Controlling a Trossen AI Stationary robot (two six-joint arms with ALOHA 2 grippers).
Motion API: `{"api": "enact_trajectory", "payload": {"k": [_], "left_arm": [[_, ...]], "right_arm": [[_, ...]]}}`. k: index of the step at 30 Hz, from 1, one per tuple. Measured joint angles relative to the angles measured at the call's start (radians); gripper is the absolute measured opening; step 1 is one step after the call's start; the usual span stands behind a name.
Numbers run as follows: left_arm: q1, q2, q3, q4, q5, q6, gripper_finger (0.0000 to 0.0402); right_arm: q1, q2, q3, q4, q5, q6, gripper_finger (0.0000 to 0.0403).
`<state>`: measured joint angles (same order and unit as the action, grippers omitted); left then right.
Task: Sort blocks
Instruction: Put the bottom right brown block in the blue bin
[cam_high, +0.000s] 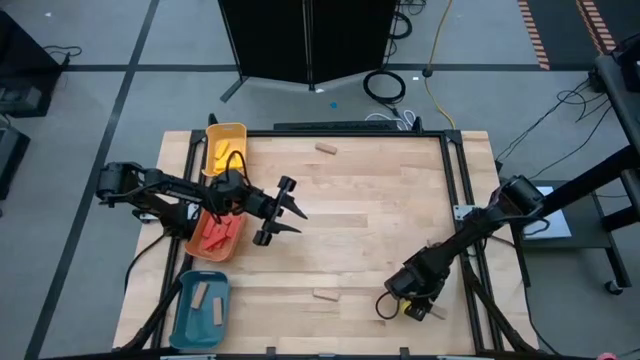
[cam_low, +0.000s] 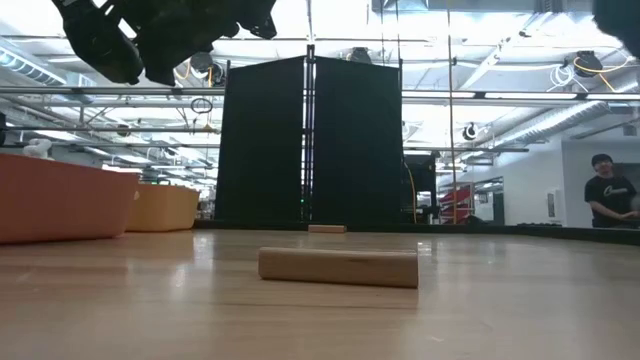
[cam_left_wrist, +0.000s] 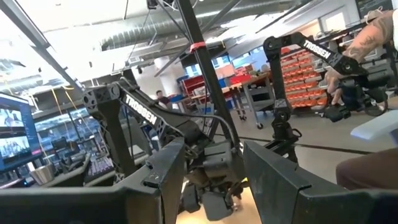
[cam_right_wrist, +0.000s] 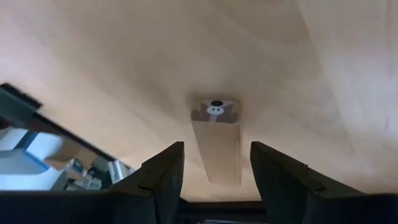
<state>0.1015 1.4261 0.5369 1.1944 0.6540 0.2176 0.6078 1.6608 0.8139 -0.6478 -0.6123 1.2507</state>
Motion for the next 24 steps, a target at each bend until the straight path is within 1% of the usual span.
{"api": "enact_trajectory", "payload": {"k": [5, 7, 9, 14, 17, 24], "left_arm": [[0.001, 0.000, 0.000, -0.019, 0.000, 0.001, 0.0161], [0.002, 0.000, 0.000, -0.034, 0.000, 0.007, 0.0161], [0.008, 0.000, 0.000, -0.038, 0.000, 0.007, 0.0161], [0.017, 0.000, 0.000, -0.037, 0.000, -0.001, 0.0161], [0.016, 0.000, 0.000, -0.037, 0.000, -0.001, 0.0161], [0.016, 0.000, 0.000, -0.037, 0.000, -0.002, 0.0161]], "right_arm": [[0.050, 0.000, 0.000, 0.034, 0.065, 0.042, 0.0180], [0.076, 0.000, 0.000, 0.056, 0.128, 0.065, 0.0180], [0.098, 0.000, 0.002, 0.051, 0.173, 0.082, 0.0180], [0.147, 0.011, 0.006, 0.031, 0.243, 0.137, 0.0178], [0.169, 0.016, 0.006, 0.033, 0.276, 0.177, 0.0162], [0.165, 0.016, 0.023, 0.006, 0.296, 0.220, 0.0097]]}}
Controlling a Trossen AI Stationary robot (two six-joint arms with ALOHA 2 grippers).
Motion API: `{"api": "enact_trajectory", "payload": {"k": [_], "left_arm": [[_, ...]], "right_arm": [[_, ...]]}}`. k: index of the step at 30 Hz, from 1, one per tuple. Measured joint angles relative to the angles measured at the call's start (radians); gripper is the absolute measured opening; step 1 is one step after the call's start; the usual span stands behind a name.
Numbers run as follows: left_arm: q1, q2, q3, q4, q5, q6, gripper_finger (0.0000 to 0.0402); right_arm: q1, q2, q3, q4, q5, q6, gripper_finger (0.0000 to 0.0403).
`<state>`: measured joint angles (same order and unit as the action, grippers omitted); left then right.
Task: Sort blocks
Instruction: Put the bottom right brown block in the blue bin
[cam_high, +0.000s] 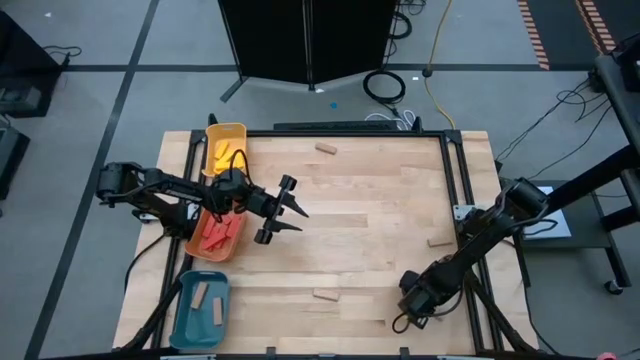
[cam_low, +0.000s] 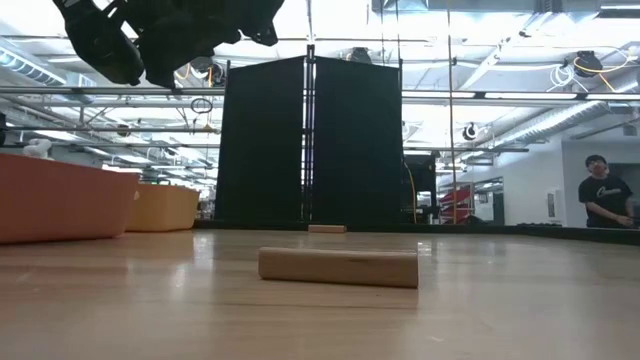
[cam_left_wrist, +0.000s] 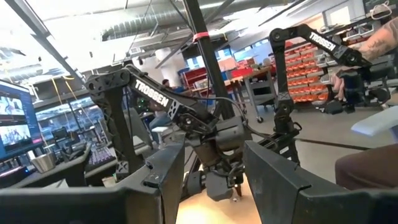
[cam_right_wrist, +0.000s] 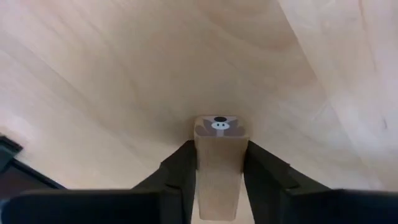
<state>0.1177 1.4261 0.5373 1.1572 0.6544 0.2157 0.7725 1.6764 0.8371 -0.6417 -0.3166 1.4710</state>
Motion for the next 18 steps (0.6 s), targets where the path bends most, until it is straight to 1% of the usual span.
{"api": "enact_trajectory", "payload": {"k": [2, 4, 8, 12, 16, 18], "left_arm": [[0.000, 0.000, 0.000, 0.000, 0.000, 0.000, 0.0161], [0.000, 0.000, 0.000, 0.000, 0.000, 0.000, 0.0161], [0.001, 0.000, 0.000, 0.003, -0.005, 0.000, 0.0161], [0.001, 0.000, 0.000, 0.003, -0.006, 0.000, 0.0161], [0.001, 0.000, 0.000, 0.003, -0.008, 0.000, 0.0161], [0.001, 0.000, 0.000, 0.003, -0.008, -0.001, 0.0161]], "right_arm": [[-0.008, 0.003, 0.030, -0.043, 0.011, -0.007, 0.0085], [-0.014, 0.007, 0.058, -0.089, 0.043, -0.027, 0.0081], [-0.040, 0.007, 0.118, -0.151, 0.156, -0.042, 0.0087], [-0.069, 0.006, 0.177, -0.182, 0.224, -0.046, 0.0089], [-0.106, 0.006, 0.253, -0.184, 0.348, -0.053, 0.0090], [-0.116, 0.006, 0.298, -0.183, 0.425, -0.092, 0.0090]]}}
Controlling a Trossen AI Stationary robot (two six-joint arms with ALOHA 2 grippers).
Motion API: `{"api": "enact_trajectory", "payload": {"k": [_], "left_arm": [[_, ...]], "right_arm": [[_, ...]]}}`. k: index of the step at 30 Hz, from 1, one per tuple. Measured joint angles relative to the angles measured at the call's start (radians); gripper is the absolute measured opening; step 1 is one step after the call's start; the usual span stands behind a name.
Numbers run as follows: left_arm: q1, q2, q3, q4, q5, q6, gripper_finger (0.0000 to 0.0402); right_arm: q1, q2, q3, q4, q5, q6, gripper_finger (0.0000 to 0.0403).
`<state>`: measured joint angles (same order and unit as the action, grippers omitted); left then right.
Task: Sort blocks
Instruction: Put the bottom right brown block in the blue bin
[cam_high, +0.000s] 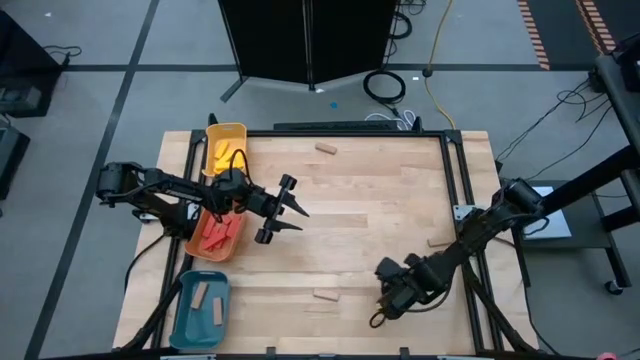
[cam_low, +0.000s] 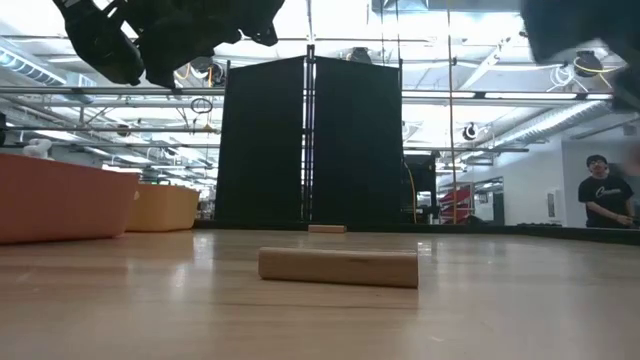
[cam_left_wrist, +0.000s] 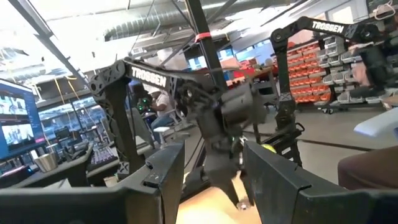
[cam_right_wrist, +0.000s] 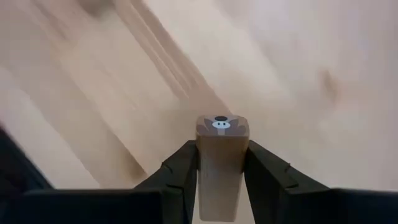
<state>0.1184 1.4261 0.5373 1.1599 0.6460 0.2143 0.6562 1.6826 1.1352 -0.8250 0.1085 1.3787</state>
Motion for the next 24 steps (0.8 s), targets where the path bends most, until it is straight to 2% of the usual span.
{"api": "enact_trajectory", "payload": {"k": [7, 11, 14, 18, 24], "left_arm": [[0.000, 0.000, 0.000, 0.028, 0.010, -0.078, 0.0161], [0.001, 0.000, 0.000, 0.039, 0.103, -0.082, 0.0161], [0.022, -0.016, 0.000, 0.032, 0.168, -0.159, 0.0161], [0.056, -0.051, -0.024, 0.035, 0.278, -0.288, 0.0161], [0.043, -0.149, -0.079, 0.018, 0.284, -0.360, 0.0161]], "right_arm": [[-0.019, -0.002, 0.149, 0.001, 0.365, -0.139, 0.0090], [-0.022, -0.003, 0.230, 0.013, 0.524, -0.237, 0.0090], [-0.023, -0.004, 0.274, 0.052, 0.627, -0.308, 0.0090], [-0.028, -0.004, 0.287, 0.173, 0.709, -0.449, 0.0090], [-0.069, -0.004, 0.287, 0.343, 0.734, -0.615, 0.0090]]}}
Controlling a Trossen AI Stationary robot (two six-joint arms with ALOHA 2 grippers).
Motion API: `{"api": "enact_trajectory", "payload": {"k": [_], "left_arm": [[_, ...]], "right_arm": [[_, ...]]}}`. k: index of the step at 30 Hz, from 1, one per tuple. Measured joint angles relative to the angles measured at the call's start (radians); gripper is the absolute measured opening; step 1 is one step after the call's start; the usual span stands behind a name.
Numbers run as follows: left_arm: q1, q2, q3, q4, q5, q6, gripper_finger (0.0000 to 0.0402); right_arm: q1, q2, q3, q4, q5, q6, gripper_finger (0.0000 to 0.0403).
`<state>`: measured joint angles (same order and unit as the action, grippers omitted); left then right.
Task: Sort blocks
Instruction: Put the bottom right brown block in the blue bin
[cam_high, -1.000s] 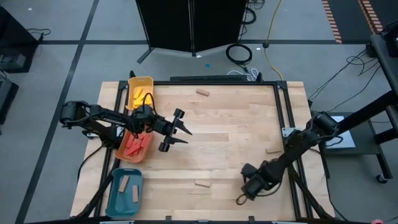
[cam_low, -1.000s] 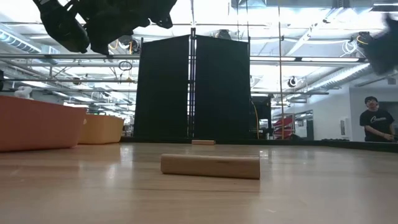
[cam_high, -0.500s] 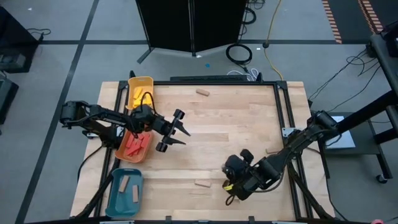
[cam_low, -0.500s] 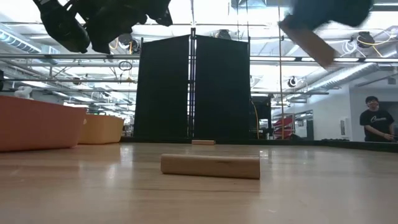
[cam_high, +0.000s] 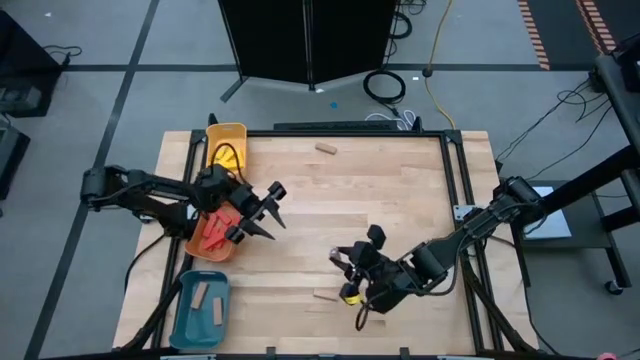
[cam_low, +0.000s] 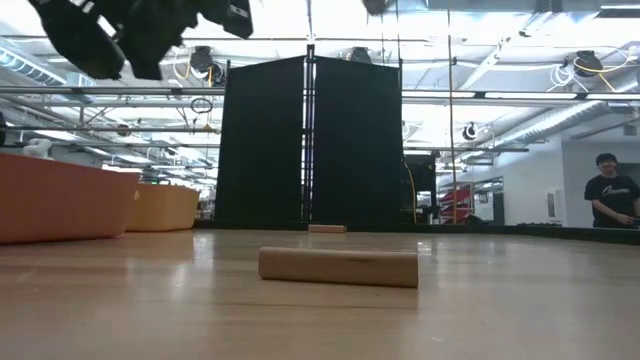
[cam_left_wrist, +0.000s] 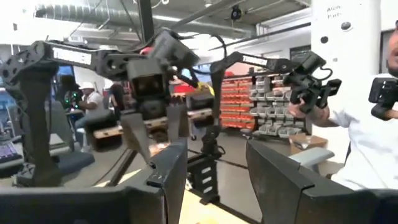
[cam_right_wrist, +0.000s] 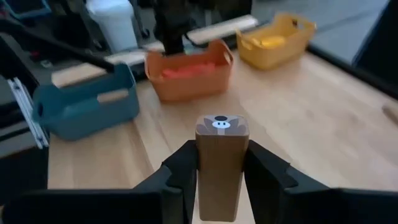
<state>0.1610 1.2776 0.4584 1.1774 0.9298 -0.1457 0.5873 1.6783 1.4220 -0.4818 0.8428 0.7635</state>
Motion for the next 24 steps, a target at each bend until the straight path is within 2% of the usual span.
{"api": "enact_trajectory", "payload": {"k": [3, 10, 17, 21, 24], "left_arm": [[-0.022, -0.072, -0.023, -0.088, -0.042, 0.014, 0.0161], [-0.135, -0.172, -0.038, -0.403, -0.246, 0.155, 0.0161], [-0.217, -0.135, -0.039, -0.353, -0.448, 0.215, 0.0161], [-0.223, -0.096, -0.039, -0.287, -0.463, 0.209, 0.0161], [-0.223, -0.064, -0.031, -0.272, -0.467, 0.202, 0.0161]], "right_arm": [[-0.017, 0.000, 0.000, 0.112, 0.001, -0.111, 0.0091], [-0.054, 0.005, 0.000, 0.361, -0.008, -0.362, 0.0091], [-0.096, 0.014, 0.000, 0.409, -0.025, -0.409, 0.0091], [-0.124, 0.060, 0.000, 0.477, -0.044, -0.451, 0.0091], [-0.147, 0.098, 0.000, 0.588, -0.115, -0.543, 0.0091]]}}
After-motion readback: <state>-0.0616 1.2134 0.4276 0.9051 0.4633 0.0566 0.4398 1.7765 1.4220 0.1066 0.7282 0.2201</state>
